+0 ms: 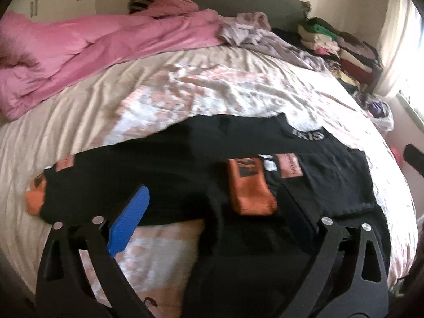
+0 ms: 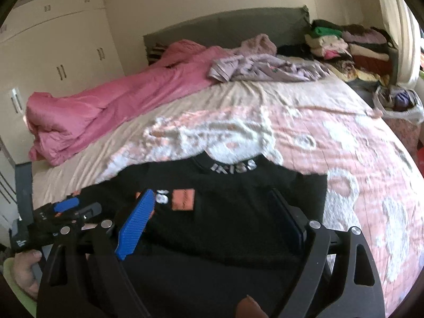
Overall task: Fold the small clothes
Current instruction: 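Reach the left gripper to the other orange sleeve cuff and grasp it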
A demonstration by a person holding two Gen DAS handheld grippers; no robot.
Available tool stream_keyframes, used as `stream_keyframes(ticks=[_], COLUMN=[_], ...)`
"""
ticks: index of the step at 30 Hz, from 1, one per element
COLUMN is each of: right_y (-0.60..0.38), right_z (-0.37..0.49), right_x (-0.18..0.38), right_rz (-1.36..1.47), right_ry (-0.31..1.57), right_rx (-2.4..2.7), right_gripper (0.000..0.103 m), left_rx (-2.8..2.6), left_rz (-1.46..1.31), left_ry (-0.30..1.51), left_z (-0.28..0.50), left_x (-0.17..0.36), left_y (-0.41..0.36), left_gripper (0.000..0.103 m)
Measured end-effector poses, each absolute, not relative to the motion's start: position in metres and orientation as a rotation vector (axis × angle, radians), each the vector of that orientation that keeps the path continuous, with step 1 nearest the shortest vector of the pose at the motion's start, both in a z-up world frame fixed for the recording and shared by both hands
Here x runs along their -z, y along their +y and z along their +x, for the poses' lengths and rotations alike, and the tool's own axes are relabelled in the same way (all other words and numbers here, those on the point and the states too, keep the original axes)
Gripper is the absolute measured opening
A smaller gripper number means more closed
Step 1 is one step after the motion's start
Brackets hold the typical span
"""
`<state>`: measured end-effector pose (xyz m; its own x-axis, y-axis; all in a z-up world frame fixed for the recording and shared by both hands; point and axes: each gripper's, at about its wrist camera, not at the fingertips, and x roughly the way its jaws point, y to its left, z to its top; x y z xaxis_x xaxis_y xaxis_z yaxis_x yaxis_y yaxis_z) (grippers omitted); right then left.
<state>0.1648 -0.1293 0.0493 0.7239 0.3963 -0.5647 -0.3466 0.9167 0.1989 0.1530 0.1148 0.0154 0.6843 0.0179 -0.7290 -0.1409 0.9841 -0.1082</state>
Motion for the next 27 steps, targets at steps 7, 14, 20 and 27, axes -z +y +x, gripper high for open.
stream_keyframes(ticks=[7, 14, 20, 27], right_y=[-0.089, -0.045, -0.011, 0.027], right_z=[0.162, 0.159, 0.156, 0.150], right_x=[-0.056, -0.044, -0.031, -0.018], right_rz=[0.028, -0.019, -0.059, -0.112], right_ry=[0.621, 0.645, 0.671, 0.694], right_rx=[-0.523, -0.617, -0.675, -0.731], right_gripper=[0.086, 0.086, 0.086, 0.086], left_rx=[-0.206, -0.288, -0.348, -0.411], left_rz=[-0.181, -0.242, -0.287, -0.330], left_ry=[0.798, 0.802, 0.803, 0.805], left_z=[0.136, 0.120, 0.107, 0.091], left_x=[-0.016, -0.009, -0.004, 0.006], left_y=[0.164, 0.208, 0.239, 0.270], left_gripper=[0.093, 0.093, 0.093, 0.093])
